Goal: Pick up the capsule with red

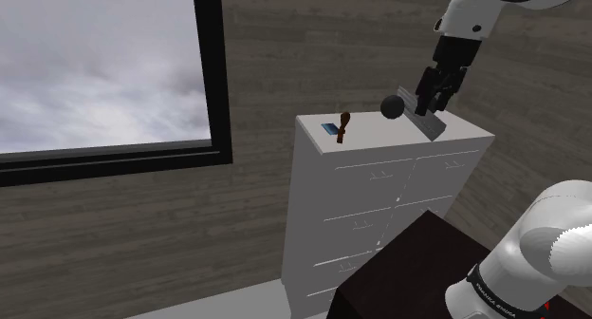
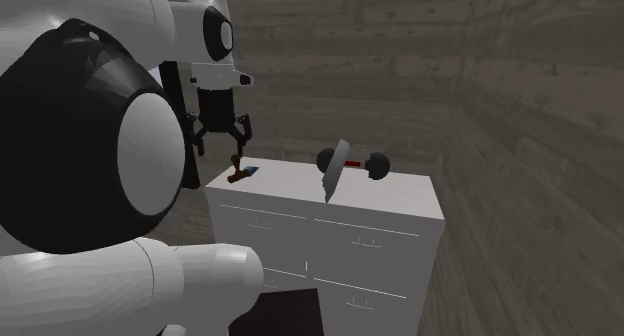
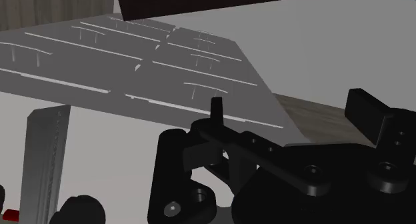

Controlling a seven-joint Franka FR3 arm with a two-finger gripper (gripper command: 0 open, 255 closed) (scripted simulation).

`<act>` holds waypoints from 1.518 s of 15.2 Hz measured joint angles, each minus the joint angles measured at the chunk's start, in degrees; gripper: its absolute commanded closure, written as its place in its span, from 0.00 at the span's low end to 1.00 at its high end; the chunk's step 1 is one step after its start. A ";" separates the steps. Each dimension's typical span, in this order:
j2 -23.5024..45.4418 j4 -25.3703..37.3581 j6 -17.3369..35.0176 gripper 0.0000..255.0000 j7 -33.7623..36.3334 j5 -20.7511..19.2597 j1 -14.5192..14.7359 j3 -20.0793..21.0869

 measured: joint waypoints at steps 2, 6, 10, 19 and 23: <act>-0.17 -0.41 0.28 0.00 -1.24 -0.58 0.02 -0.68; -0.46 -1.76 1.85 0.00 -10.90 -4.94 0.21 -5.71; 1.37 -2.03 4.98 0.00 -22.12 -9.79 0.65 -11.93; 11.23 2.91 13.79 0.00 -47.61 -17.03 3.88 -26.76; 18.06 7.43 17.94 0.00 -59.32 -17.05 6.83 -33.56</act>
